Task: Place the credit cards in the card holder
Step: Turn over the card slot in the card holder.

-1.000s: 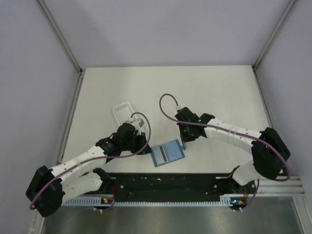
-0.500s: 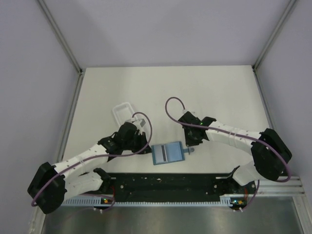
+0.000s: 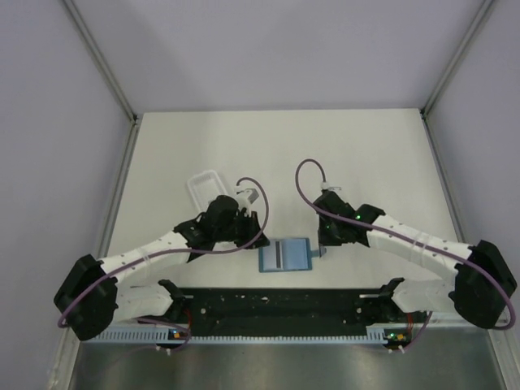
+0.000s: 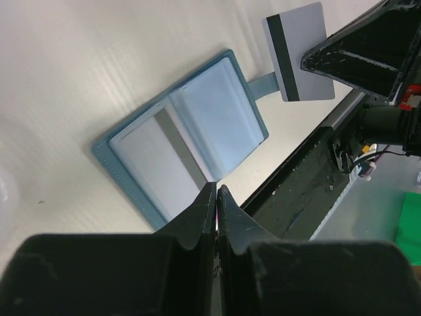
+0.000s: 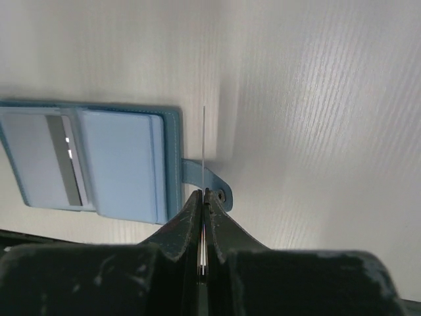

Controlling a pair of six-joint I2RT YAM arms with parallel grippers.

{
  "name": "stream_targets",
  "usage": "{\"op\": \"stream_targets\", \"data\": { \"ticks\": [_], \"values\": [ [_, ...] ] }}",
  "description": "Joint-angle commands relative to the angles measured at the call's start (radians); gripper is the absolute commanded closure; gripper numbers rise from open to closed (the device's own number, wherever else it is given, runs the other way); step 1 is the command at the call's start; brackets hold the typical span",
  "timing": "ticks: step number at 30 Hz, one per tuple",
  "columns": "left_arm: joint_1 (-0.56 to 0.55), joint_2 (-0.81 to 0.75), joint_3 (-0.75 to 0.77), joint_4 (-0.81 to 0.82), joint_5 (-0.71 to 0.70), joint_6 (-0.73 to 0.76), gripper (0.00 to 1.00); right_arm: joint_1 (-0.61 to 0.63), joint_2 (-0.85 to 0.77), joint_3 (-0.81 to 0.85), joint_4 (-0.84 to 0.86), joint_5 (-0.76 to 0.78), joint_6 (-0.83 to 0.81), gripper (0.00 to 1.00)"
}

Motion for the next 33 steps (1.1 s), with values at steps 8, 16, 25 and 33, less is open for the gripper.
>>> {"op": "stream_targets", "data": {
  "ticks": [8,16,25,33],
  "values": [
    [-0.180,0.210,0.098,0.220,-0.034,-0.042,1.00,-0.008,-0.131,-0.051,0.074,-0.071,0.074,1.00],
    [-0.228,0.286,0.106,0.258,-0.076,-0.076,1.00,-0.007,-0.148,-0.131,0.135,-0.120,0.123,1.00],
    [-0.237,0.332,0.124,0.263,-0.076,-0.076,1.00,-0.007,-0.160,-0.183,0.246,-0.175,0.120,1.00],
    [-0.237,0.358,0.131,0.269,-0.076,-0.074,1.00,-0.007,-0.139,-0.191,0.275,-0.177,0.112,1.00]
  ]
}}
